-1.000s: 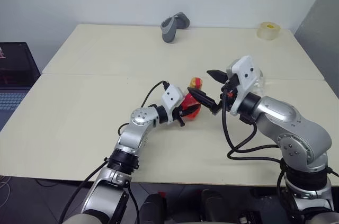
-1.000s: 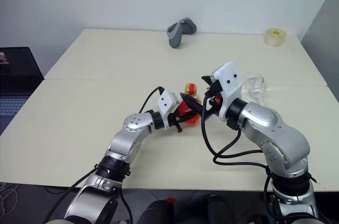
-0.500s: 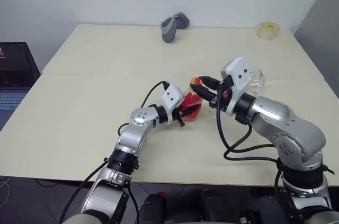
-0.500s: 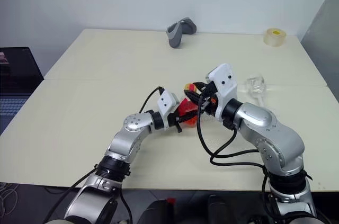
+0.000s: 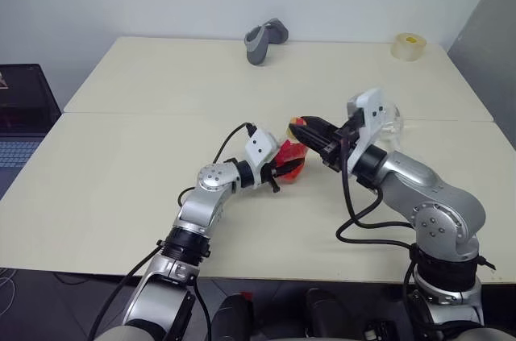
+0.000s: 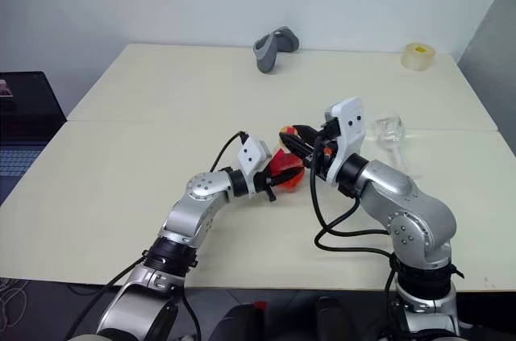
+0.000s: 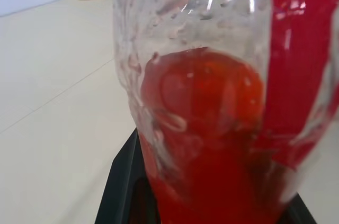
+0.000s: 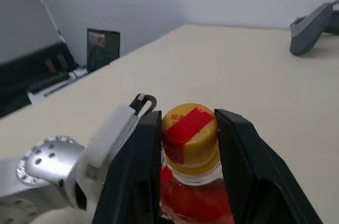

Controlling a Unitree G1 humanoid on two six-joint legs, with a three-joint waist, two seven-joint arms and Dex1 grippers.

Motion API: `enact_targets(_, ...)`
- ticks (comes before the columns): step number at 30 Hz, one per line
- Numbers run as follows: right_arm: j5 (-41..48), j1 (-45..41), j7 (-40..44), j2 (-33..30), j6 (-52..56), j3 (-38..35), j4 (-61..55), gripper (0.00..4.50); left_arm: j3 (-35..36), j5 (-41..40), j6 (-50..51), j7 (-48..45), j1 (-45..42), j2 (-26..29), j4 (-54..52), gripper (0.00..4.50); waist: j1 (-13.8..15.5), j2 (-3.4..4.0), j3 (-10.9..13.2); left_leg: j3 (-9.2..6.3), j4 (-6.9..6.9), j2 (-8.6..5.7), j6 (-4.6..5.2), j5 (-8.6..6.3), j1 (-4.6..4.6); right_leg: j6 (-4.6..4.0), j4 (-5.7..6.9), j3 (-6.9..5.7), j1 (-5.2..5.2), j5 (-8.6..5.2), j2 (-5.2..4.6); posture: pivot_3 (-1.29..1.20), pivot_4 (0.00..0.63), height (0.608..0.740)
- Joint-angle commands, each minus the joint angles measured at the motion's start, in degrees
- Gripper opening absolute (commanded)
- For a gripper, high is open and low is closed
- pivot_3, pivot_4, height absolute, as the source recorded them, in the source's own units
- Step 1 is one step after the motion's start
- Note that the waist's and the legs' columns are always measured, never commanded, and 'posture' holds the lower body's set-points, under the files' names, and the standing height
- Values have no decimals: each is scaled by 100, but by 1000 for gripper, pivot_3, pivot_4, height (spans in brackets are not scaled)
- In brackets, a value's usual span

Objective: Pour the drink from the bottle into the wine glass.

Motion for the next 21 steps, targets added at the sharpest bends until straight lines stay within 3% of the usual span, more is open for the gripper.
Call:
enact_targets(1, 362, -25, -41, 1, 82, -78, -245, 556, 34, -68, -124, 11, -40, -50, -220, 1052, -2, 0, 0, -1, 0, 0, 0, 0, -1, 0, 0, -2, 0, 0, 0, 0, 150, 740)
enact_targets(3, 350, 5, -2, -105, 46, -21, -308, 0, 38, -73, -118, 3, -34, -53, -234, 1052, -2, 0, 0, -1, 0, 0, 0, 0, 0, 0, 0, -1, 0, 0, 0, 0, 150, 740)
enact_targets(11, -40, 5, 59, -416, -457, 259, -352, 0, 59, -78, -120, 9, -48, -45, -224, 1052, -3, 0, 0, -1, 0, 0, 0, 0, 0, 0, -1, -2, 0, 0, 1, 0, 150, 740)
enact_targets(16, -13, 6, 187, -528, -645, 256, -362, 0, 70, -69, -121, 34, -49, -41, -220, 1052, -2, 0, 0, 0, 0, -1, 0, 0, -1, 1, -1, -1, 0, 0, 1, 0, 150, 740)
enact_targets(21, 368, 30, 658, -1023, -562, 119, -561, 0, 102, -77, -121, 53, -52, -27, -204, 1052, 0, 0, 0, -1, 0, -1, 0, 0, -1, 1, -4, -2, 0, 0, 1, 0, 150, 740)
